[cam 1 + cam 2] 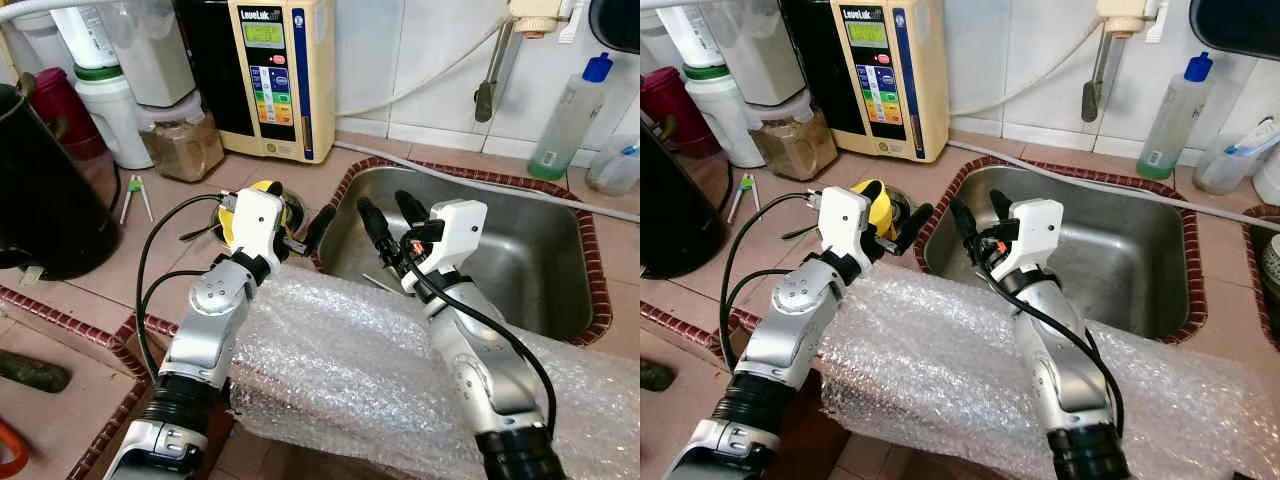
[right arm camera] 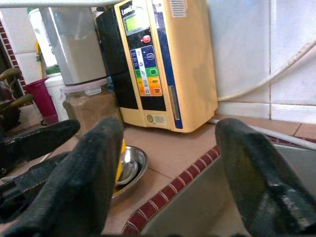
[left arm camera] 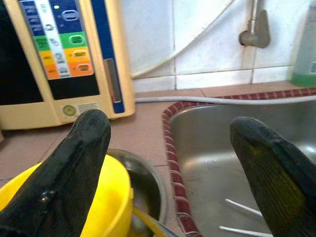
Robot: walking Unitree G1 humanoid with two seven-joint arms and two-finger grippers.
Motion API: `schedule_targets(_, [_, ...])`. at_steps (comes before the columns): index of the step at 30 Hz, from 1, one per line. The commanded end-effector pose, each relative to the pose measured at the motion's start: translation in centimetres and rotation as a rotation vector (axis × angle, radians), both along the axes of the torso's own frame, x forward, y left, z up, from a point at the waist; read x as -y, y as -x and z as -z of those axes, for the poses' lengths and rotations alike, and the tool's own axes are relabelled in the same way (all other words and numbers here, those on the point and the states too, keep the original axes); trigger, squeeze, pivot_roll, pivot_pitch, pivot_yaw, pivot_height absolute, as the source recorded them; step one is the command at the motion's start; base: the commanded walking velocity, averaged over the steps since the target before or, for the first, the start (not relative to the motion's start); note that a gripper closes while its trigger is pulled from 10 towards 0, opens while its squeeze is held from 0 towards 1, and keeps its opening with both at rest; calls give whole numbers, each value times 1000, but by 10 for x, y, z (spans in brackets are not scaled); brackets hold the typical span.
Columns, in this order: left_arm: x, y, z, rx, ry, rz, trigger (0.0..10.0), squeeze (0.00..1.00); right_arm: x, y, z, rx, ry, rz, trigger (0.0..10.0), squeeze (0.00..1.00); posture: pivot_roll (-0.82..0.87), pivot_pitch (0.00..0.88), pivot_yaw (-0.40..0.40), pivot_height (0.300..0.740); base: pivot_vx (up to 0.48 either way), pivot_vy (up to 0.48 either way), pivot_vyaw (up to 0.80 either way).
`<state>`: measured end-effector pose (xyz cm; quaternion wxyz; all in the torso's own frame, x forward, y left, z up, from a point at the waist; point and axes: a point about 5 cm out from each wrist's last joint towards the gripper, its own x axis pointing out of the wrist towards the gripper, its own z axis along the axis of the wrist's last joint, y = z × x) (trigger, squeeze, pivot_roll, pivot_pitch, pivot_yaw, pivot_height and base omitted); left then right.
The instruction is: Kitchen organization
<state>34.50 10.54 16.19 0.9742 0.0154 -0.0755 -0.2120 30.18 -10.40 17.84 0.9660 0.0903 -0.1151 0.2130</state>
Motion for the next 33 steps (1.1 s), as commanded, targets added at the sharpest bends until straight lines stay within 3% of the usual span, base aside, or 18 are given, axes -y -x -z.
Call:
schedule_targets(1, [-9, -7, -6, 2, 31, -70, 10000, 1000, -4, 9, -7, 24, -8, -22, 10000, 1000, -7, 70, 105, 740, 0, 0, 0])
schedule_targets(2, [-30, -17, -6, -42, 70, -216, 10000, 1000, -7, 30, -9, 28, -12, -51, 10000, 1000, -18, 83, 116, 740, 0, 0, 0])
schedule_targets(4, [-30, -17, -6, -42, 70, -216, 10000, 1000, -7, 30, -9, 28, -12, -51, 10000, 1000, -18, 83, 116, 740, 0, 0, 0])
schedule_targets(7, [-45, -24, -8, -36, 61, -314, 10000, 1000, -10, 48, -8, 21, 1, -80, 10000, 1000, -24, 83, 122, 740, 0, 0, 0])
schedule_targets(11, [-52, -27, -11, -29, 58, -370, 10000, 1000, -10, 52, -7, 14, 1, -82, 10000, 1000, -27, 81, 125, 740, 0, 0, 0])
schedule_targets(18, [-64, -34, -2, -118, 79, -450, 10000, 1000, -13, 58, -11, 5, -3, -89, 10000, 1000, -31, 80, 130, 740, 0, 0, 0])
schedule_targets(23, [-70, -35, 14, -233, 42, -489, 10000, 1000, -19, 68, -12, -4, 25, -189, 10000, 1000, -31, 78, 130, 740, 0, 0, 0])
schedule_targets(24, [-70, -35, 16, -256, 44, -487, 10000, 965, -19, 69, -12, -7, 28, -197, 10000, 1000, -31, 78, 128, 740, 0, 0, 0])
schedule_targets(25, [-69, -35, 20, -285, 52, -474, 10000, 667, -19, 70, -12, -9, 30, -206, 10000, 1000, -31, 78, 128, 740, 0, 0, 0])
schedule_targets(26, [-67, -34, 24, -317, 49, -457, 10000, 290, -19, 71, -12, -12, 34, -215, 10000, 1000, -31, 76, 126, 740, 0, 0, 0])
schedule_targets(27, [-67, -34, 26, -327, 47, -459, 10000, 0, -18, 71, -11, -15, 40, -218, 10000, 1000, -31, 76, 126, 740, 0, 0, 0])
schedule_targets(30, [-66, -33, 28, -346, 52, -456, 10000, 0, -18, 71, -10, -22, 51, -227, 10000, 1000, -31, 75, 123, 740, 0, 0, 0])
schedule_targets(31, [-65, -34, 29, -358, 55, -448, 3765, 0, -18, 72, -10, -23, 64, -239, 10000, 922, -30, 73, 117, 740, 0, 0, 0])
schedule_targets(32, [-64, -34, 30, -364, 50, -439, 0, 0, -19, 72, -10, -22, 75, -250, 10000, 675, -30, 73, 117, 740, 0, 0, 0])
schedule_targets(33, [-64, -34, 30, -369, 46, -435, 0, 0, -19, 72, -10, -21, 85, -263, 10000, 376, -30, 73, 116, 740, 0, 0, 0])
